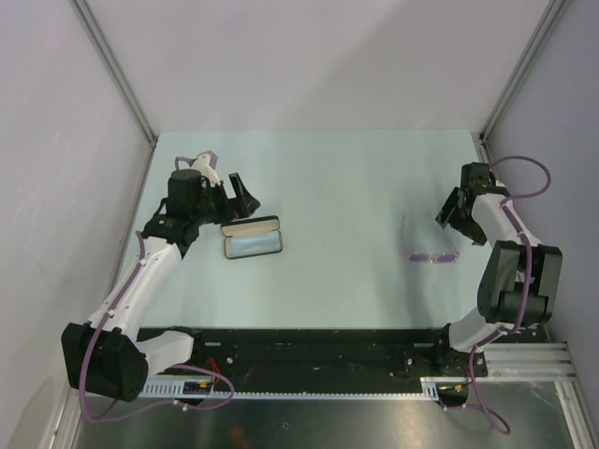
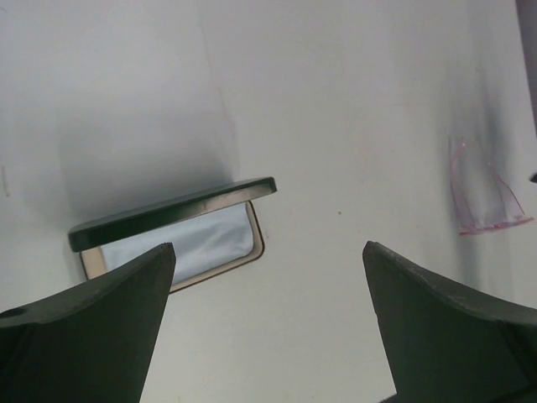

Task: Organize the sunglasses
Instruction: Move the sunglasses to the center of the board, then pick up the sunglasses from the center of the board, then fold the left temple of the sunglasses on the sunglasses.

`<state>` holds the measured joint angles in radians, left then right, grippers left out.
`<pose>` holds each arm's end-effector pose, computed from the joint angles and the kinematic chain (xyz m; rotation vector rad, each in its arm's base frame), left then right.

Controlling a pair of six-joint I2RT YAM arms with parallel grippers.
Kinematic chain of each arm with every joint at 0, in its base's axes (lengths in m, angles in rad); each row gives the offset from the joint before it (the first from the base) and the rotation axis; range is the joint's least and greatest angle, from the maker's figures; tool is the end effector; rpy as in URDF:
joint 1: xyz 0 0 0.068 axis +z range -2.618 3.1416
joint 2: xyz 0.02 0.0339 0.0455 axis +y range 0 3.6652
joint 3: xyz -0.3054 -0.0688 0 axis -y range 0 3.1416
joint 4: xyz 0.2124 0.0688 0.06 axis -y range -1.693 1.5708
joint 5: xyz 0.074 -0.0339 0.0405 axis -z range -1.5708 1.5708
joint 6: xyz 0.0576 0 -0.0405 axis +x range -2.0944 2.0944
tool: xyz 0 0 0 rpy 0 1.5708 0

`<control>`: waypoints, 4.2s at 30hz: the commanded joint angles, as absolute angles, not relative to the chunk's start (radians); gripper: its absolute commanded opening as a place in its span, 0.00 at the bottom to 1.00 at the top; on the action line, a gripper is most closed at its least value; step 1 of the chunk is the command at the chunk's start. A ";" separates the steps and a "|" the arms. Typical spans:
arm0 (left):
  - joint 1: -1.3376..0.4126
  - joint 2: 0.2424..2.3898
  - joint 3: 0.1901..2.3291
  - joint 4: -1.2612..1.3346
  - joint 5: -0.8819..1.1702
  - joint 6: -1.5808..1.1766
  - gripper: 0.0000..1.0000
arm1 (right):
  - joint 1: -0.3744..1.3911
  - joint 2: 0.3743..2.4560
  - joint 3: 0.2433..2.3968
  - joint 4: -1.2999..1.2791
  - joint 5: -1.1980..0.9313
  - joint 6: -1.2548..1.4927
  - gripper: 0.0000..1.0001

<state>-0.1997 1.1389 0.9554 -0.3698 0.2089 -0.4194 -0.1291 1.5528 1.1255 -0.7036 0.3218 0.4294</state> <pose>0.2160 -0.0559 0.3426 -0.1115 2.1644 -0.5836 0.2827 -0.0551 0.2690 0.8202 2.5127 -0.3356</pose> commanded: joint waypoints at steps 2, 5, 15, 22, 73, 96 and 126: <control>-0.195 1.117 0.934 -0.276 0.365 -0.423 1.00 | -0.181 1.627 1.131 -0.643 0.135 0.293 0.88; -0.195 1.097 0.911 -0.258 0.374 -0.410 1.00 | -0.196 1.643 1.132 -0.632 0.101 0.273 0.88; -0.195 1.137 0.911 -0.256 0.422 -0.390 1.00 | -0.202 1.732 1.155 -0.658 0.038 0.258 0.74; -0.195 1.147 0.907 -0.258 0.439 -0.377 1.00 | -0.190 1.755 1.163 -0.664 0.095 0.253 0.71; -0.228 1.144 1.167 -0.284 0.877 -0.454 1.00 | 0.400 1.292 1.166 -0.114 -0.040 0.049 0.00; -0.337 1.074 1.272 -0.281 1.144 -0.411 1.00 | 0.574 1.155 1.166 0.339 -0.422 0.069 0.00; -0.390 1.132 1.223 -0.282 1.245 -0.367 1.00 | 0.727 1.184 1.249 0.397 -0.479 -0.032 0.00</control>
